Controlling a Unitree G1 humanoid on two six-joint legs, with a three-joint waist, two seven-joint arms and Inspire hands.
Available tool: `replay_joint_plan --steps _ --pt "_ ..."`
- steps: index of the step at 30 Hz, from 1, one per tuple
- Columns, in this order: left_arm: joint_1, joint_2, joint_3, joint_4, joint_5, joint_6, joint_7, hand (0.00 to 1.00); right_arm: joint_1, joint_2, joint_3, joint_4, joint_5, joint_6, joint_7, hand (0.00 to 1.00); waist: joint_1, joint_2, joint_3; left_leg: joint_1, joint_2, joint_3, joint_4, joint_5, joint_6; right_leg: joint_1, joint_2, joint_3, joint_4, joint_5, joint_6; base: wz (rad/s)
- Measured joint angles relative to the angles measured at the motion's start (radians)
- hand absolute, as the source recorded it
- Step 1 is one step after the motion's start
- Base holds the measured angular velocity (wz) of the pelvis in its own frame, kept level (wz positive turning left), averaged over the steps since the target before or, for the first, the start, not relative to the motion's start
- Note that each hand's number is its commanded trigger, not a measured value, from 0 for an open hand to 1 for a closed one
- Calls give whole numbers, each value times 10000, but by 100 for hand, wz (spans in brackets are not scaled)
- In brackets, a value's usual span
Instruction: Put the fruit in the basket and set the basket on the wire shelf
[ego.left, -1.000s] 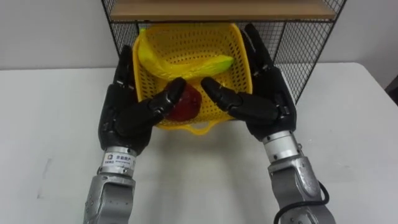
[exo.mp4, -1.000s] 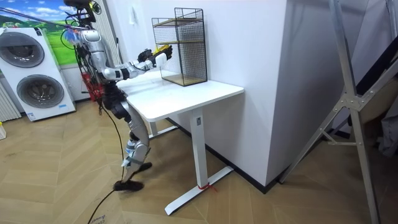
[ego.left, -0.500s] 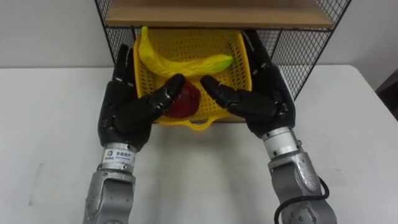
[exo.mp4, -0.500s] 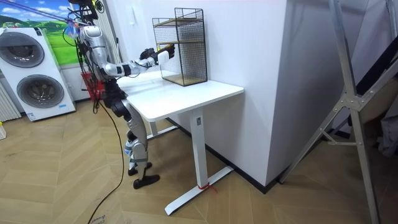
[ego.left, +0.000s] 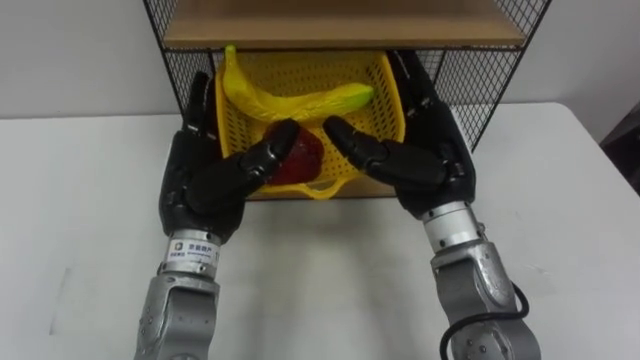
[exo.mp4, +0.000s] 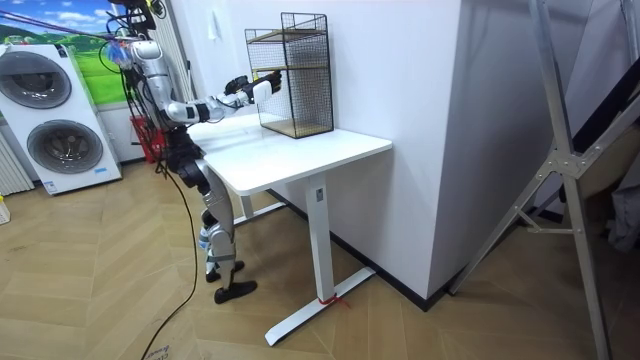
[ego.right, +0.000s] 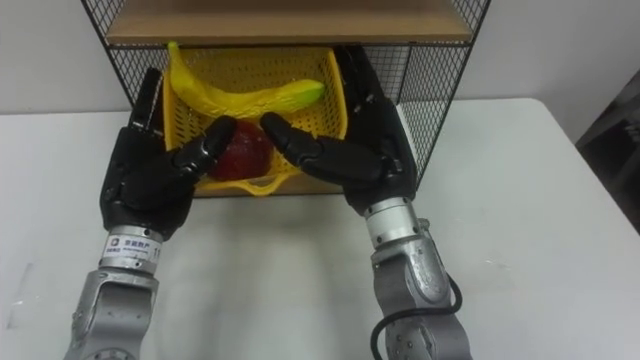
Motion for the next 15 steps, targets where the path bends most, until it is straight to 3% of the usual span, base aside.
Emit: replay_joint_plan --steps 15 --pt "-3 -2 19 0 406 379 43 0 8 -5 -10 6 -3 -1 -331 0 -231 -8 -19 18 37 90 -100 61 -8 4 22 -18 -145 112 -34 0"
